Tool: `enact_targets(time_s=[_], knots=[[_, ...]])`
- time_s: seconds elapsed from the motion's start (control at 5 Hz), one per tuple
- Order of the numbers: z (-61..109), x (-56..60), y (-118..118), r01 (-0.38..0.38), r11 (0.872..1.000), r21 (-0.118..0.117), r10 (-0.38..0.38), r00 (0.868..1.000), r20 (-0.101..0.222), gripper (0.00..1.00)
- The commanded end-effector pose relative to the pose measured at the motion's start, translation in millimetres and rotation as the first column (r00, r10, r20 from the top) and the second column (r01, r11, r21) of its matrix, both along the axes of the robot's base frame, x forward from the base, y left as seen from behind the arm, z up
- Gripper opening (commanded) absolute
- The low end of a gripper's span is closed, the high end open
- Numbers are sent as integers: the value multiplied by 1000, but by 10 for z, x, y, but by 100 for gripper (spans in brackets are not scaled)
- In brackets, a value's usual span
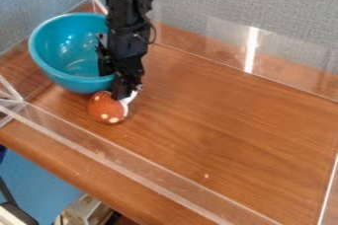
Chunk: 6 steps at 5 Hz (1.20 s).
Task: Remove the mushroom from inside the blue bowl and put it on the table
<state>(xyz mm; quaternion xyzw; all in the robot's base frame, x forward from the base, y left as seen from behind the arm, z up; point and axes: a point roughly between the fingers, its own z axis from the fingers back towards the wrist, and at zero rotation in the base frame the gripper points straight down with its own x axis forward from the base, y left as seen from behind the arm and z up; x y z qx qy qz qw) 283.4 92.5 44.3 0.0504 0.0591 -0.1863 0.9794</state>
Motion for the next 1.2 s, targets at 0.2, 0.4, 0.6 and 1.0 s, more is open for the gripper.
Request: enact_targets(time_s=[0.2,0.4,0.6,1.0], knots=[[212,70,-49,5,1000,9,-5,999,51,0],[249,69,-64,2,1000,7,-2,999,54,0],[286,68,-76,-1,1000,4,1,998,57,0],[389,65,-117,-7,1000,-5,7,998,69,0]])
